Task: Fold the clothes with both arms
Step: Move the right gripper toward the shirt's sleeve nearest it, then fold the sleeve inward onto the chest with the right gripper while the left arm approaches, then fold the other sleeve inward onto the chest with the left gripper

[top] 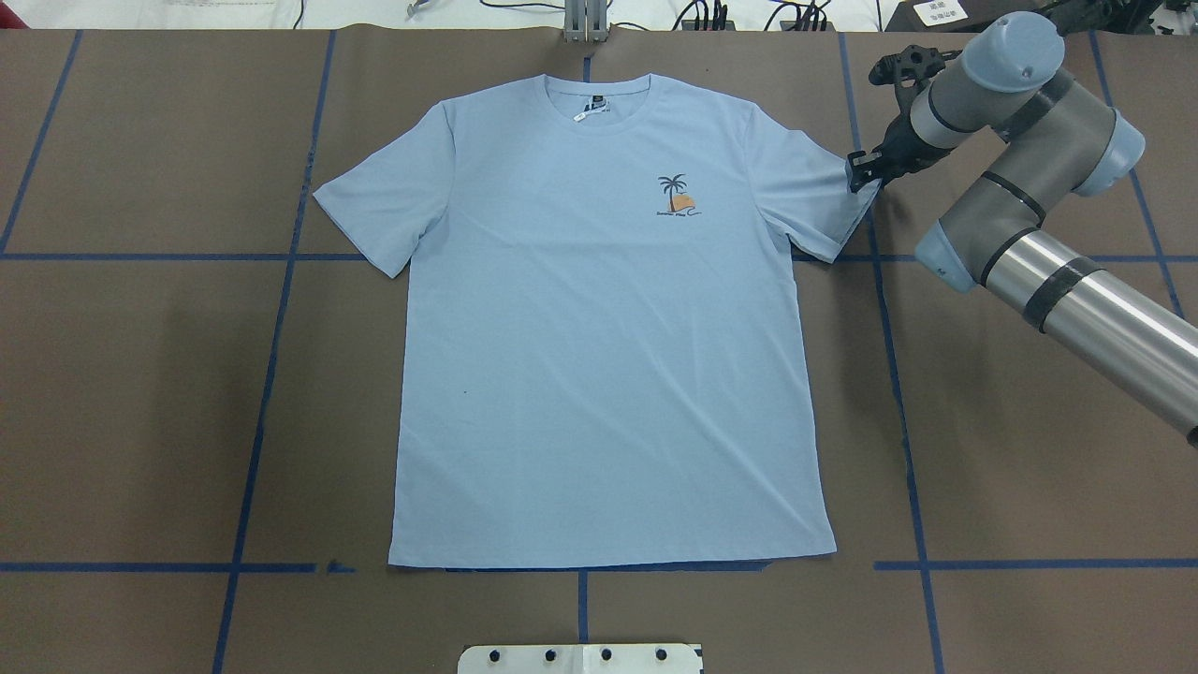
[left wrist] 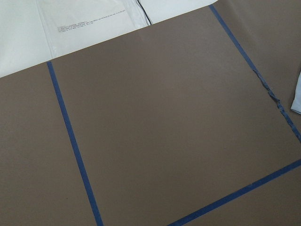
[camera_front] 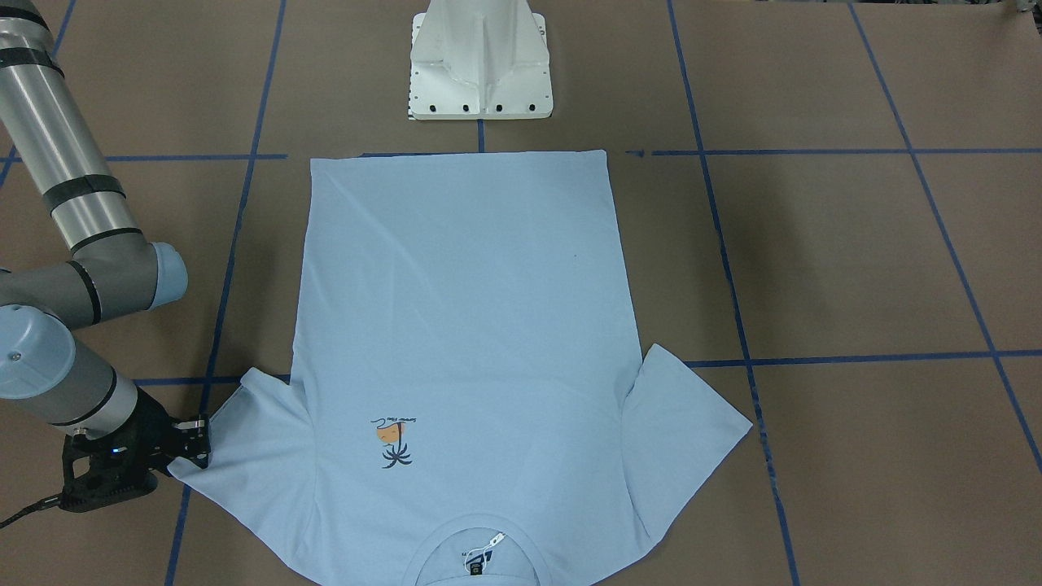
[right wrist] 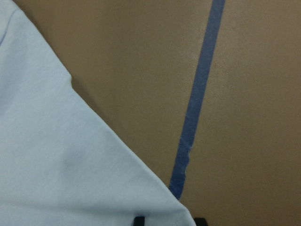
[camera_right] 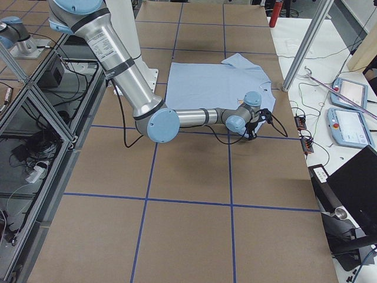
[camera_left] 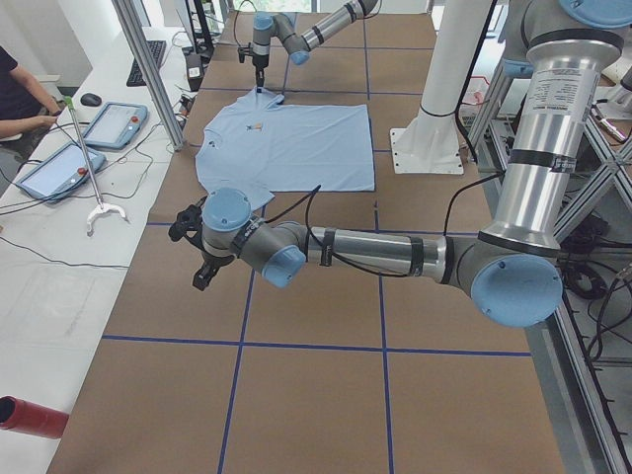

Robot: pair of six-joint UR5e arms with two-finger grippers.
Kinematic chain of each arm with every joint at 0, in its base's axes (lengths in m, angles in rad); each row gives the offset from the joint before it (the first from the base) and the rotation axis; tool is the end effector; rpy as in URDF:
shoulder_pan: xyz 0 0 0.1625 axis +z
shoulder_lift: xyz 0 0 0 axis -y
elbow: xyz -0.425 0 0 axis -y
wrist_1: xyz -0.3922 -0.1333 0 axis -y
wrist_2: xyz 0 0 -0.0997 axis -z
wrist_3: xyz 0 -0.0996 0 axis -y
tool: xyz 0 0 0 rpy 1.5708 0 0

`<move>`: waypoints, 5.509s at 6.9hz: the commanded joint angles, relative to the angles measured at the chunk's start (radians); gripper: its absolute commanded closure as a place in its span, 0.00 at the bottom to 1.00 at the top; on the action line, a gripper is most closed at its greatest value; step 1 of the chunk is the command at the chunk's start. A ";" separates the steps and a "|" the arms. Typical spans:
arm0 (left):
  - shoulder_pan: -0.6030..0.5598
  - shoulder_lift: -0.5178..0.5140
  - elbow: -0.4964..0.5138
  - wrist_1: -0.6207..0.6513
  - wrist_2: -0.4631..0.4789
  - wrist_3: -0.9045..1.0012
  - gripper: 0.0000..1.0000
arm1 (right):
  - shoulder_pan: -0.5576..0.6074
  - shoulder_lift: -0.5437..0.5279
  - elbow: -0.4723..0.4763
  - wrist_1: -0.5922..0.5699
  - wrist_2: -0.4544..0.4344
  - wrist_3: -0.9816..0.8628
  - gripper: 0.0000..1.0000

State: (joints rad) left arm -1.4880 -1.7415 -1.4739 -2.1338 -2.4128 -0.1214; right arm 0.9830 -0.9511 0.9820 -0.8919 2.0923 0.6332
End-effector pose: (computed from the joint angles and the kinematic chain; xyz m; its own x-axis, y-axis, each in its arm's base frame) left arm -0.0106 -0.5858 0.5464 0.6304 0.3965 -0.6674 0.0099 0.8555 0.5176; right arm -0.3578 -0.6878 0.4969 0.6854 -0.2319 0.6902 0.0186 0.9532 0.3017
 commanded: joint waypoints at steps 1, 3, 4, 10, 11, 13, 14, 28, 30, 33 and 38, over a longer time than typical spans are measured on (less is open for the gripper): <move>0.000 -0.001 -0.002 0.000 -0.005 -0.024 0.01 | -0.004 0.015 0.007 -0.001 0.005 -0.007 1.00; 0.000 -0.001 0.000 -0.002 -0.005 -0.024 0.01 | -0.003 0.017 0.014 -0.002 0.008 -0.009 1.00; -0.001 0.000 0.003 0.000 -0.005 -0.023 0.01 | -0.003 0.024 0.033 -0.005 0.014 -0.007 1.00; 0.000 -0.001 0.003 -0.003 -0.003 -0.023 0.01 | -0.173 0.298 0.027 -0.260 -0.222 0.037 1.00; 0.000 -0.003 0.003 -0.003 -0.005 -0.021 0.01 | -0.203 0.361 -0.067 -0.257 -0.306 0.043 1.00; -0.001 -0.003 -0.005 -0.003 -0.003 -0.023 0.01 | -0.213 0.373 -0.084 -0.257 -0.325 0.078 0.53; 0.000 -0.007 -0.005 -0.003 -0.003 -0.026 0.01 | -0.211 0.376 -0.088 -0.256 -0.325 0.092 0.01; 0.660 -0.337 0.226 -0.153 0.745 -0.975 0.02 | -0.026 0.242 0.305 -0.722 0.025 0.178 0.00; 0.684 -0.352 0.297 -0.257 0.764 -0.978 0.03 | -0.027 0.242 0.302 -0.722 0.025 0.183 0.00; 0.684 -0.351 0.305 -0.275 0.761 -0.968 0.13 | -0.029 0.242 0.299 -0.722 0.025 0.183 0.00; 0.684 -0.352 0.303 -0.275 0.753 -0.966 0.64 | -0.030 0.242 0.296 -0.722 0.023 0.180 0.00</move>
State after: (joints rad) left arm -0.8038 -2.0936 -1.1708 -2.4084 -1.6584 -1.0876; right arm 0.9527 -0.7087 1.2783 -1.6137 2.1159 0.8135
